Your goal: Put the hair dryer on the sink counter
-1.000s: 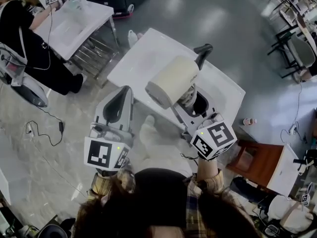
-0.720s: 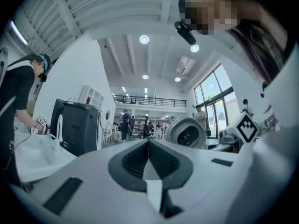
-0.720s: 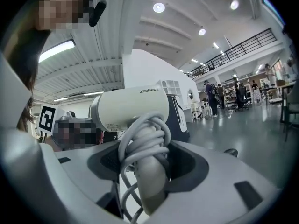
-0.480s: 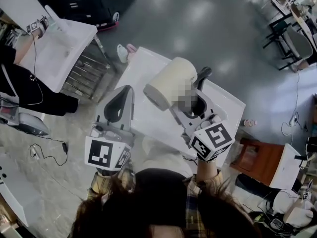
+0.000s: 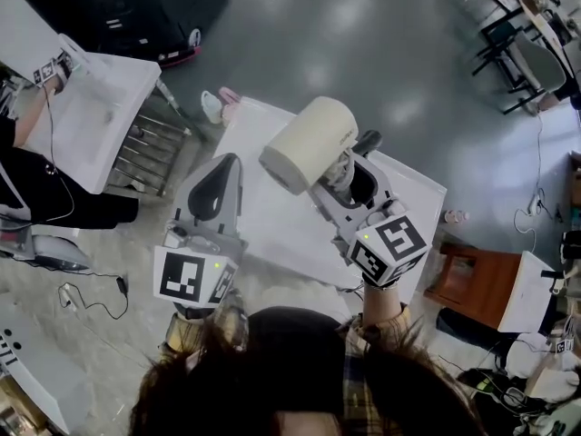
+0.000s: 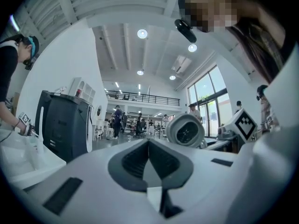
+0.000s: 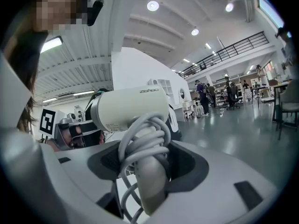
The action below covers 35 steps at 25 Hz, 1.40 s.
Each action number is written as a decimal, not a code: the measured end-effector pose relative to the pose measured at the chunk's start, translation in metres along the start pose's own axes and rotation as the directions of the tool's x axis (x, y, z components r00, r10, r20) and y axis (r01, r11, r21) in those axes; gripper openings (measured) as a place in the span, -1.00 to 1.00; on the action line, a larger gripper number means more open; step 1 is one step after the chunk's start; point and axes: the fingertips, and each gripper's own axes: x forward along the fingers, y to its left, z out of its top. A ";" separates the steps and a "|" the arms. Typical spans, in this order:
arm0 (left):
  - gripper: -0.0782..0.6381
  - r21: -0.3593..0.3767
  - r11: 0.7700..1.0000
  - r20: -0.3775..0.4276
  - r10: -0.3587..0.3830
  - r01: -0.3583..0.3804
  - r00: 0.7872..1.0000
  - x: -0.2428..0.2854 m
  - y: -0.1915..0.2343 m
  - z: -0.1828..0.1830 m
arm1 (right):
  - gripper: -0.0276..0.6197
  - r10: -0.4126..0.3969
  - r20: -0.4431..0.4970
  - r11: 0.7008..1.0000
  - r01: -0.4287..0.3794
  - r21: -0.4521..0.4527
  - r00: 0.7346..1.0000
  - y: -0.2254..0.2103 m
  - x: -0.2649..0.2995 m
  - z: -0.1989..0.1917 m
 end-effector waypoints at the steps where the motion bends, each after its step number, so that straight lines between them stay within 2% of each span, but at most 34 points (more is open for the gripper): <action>1: -0.73 0.002 1.000 0.006 -0.001 0.001 1.000 0.002 0.001 0.002 | -0.08 0.002 0.001 1.000 -0.002 0.005 1.000 -0.001 0.000 0.001; 10: -0.73 0.029 0.999 0.024 -0.024 0.023 0.999 0.015 0.016 0.011 | -0.08 -0.021 -0.005 1.000 0.021 -0.016 1.000 0.001 0.011 0.013; 20: -0.73 0.017 0.994 0.011 -0.112 0.112 0.994 0.051 0.041 0.018 | -0.08 -0.110 -0.031 0.994 0.110 -0.016 0.993 -0.014 0.047 0.017; 27: -0.73 -0.003 0.990 -0.005 -0.140 0.140 0.990 0.068 0.064 0.012 | -0.08 -0.150 -0.058 0.989 0.149 -0.017 0.987 -0.023 0.070 0.016; 35: -0.73 -0.025 0.982 -0.036 -0.188 0.187 0.982 0.084 0.068 -0.002 | -0.08 -0.193 -0.101 0.981 0.190 -0.036 0.976 -0.038 0.087 0.007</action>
